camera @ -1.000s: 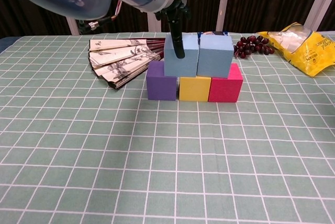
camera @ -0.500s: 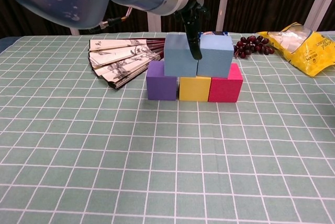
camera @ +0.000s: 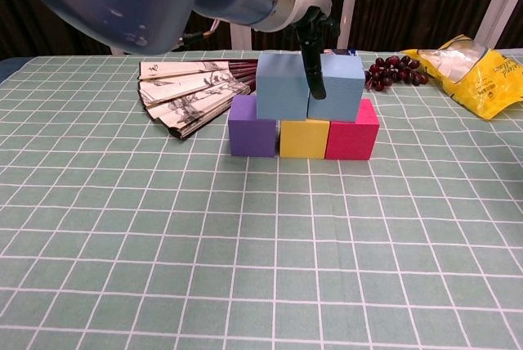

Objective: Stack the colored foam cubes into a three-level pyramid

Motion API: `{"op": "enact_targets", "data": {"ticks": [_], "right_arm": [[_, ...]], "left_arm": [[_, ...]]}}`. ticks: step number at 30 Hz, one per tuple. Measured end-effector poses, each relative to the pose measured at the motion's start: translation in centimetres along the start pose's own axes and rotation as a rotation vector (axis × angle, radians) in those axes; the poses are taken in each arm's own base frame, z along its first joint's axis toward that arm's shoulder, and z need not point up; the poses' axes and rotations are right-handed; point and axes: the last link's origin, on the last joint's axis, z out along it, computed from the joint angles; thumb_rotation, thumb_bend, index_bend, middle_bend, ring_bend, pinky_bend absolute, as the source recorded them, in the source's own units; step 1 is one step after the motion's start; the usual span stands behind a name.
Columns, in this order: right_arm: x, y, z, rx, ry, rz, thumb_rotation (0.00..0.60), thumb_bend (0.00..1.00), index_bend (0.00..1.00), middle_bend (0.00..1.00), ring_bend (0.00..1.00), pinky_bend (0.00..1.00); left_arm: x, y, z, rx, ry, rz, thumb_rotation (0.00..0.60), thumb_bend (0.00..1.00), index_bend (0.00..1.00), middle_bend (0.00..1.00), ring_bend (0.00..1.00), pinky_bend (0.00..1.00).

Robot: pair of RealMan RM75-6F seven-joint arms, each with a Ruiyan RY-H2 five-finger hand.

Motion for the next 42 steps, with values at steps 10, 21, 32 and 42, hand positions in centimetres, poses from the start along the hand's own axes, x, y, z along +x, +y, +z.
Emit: {"op": "enact_targets", "data": {"ticks": [10, 21, 32, 42], "right_arm": [[-0.19, 0.03, 0.02, -0.002, -0.004, -0.007, 0.600, 0.38, 0.00, 0.00, 0.00, 0.00], [-0.26, 0.02, -0.01, -0.002, -0.005, -0.010, 0.600, 0.38, 0.00, 0.00, 0.00, 0.00], [-0.28, 0.02, -0.01, -0.002, -0.007, -0.011, 0.600, 0.38, 0.00, 0.00, 0.00, 0.00], [-0.37, 0.08, -0.05, -0.004, -0.009, -0.013, 0.600, 0.38, 0.00, 0.00, 0.00, 0.00]], "left_arm": [[-0.16, 0.07, 0.12, -0.010, -0.003, -0.002, 0.600, 0.10, 0.00, 0.20, 0.08, 0.02], [-0.06, -0.34, -0.01, -0.001, 0.001, 0.007, 0.600, 0.10, 0.00, 0.22, 0.08, 0.02], [-0.09, -0.27, -0.08, -0.005, -0.001, 0.009, 0.600, 0.10, 0.00, 0.23, 0.08, 0.02], [0.02, -0.50, -0.18, 0.002, -0.001, 0.010, 0.600, 0.10, 0.00, 0.23, 0.08, 0.02]]}}
